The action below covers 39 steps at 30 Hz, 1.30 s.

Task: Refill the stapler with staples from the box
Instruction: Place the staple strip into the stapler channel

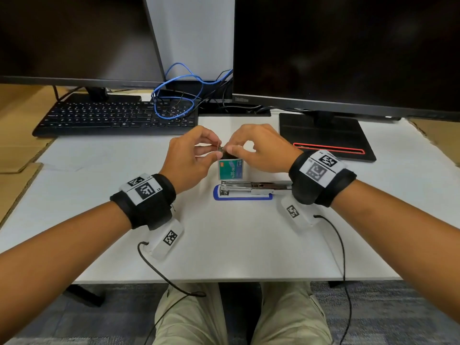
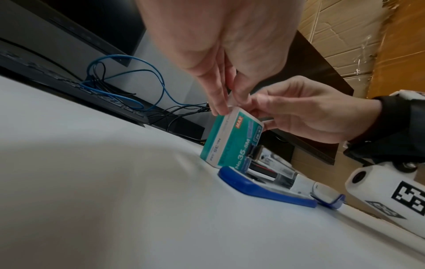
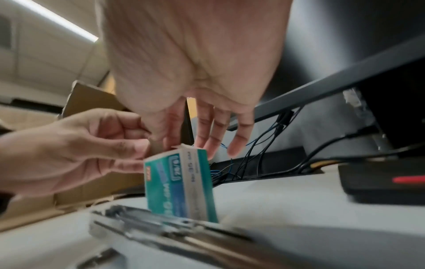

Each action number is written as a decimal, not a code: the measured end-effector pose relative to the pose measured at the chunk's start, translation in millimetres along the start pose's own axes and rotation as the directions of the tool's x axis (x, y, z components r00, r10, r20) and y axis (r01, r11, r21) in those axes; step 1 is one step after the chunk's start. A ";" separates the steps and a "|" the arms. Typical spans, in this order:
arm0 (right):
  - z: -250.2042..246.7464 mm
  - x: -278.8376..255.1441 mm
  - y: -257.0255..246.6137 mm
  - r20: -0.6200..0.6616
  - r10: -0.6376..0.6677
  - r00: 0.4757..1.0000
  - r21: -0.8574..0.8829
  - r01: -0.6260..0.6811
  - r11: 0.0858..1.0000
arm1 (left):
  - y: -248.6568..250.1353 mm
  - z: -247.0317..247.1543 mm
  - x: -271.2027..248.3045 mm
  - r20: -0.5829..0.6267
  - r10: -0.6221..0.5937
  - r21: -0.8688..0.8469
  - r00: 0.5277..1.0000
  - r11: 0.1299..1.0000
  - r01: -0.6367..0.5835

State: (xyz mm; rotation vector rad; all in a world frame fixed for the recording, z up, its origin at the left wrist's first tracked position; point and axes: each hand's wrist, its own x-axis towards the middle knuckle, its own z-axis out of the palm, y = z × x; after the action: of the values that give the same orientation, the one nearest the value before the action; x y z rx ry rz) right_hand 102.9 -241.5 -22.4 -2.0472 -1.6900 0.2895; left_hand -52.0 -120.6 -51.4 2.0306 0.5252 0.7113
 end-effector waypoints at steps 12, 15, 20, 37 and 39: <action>7.0 26.7 -19.0 -0.075 0.042 0.996 -0.188 -0.055 0.981 | 3.3 -3.3 6.1 0.031 -0.021 0.084 0.999 0.996 0.018; 2.8 27.8 -17.4 0.000 0.014 1.000 -0.196 -0.013 0.980 | 3.0 -3.0 5.4 0.033 -0.002 0.084 0.999 0.996 -0.001; -1.1 32.8 -16.3 0.072 -0.008 0.997 -0.194 0.022 0.981 | 3.5 -5.0 3.4 0.031 0.016 0.116 0.999 0.993 -0.019; 2.9 35.6 -17.1 0.113 0.000 0.994 -0.238 0.027 0.971 | 3.9 -2.4 -0.7 0.022 0.035 0.146 0.999 0.989 -0.038; 5.1 33.9 -11.8 0.097 0.005 0.995 -0.172 0.012 0.985 | 3.6 -2.9 -1.7 0.032 0.052 0.154 0.998 0.986 -0.057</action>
State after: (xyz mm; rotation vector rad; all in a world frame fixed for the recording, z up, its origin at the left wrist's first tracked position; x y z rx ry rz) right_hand 98.0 -206.0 -16.7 -2.1854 -1.8338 0.2525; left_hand -54.9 -121.6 -47.5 2.2040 0.5241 0.6916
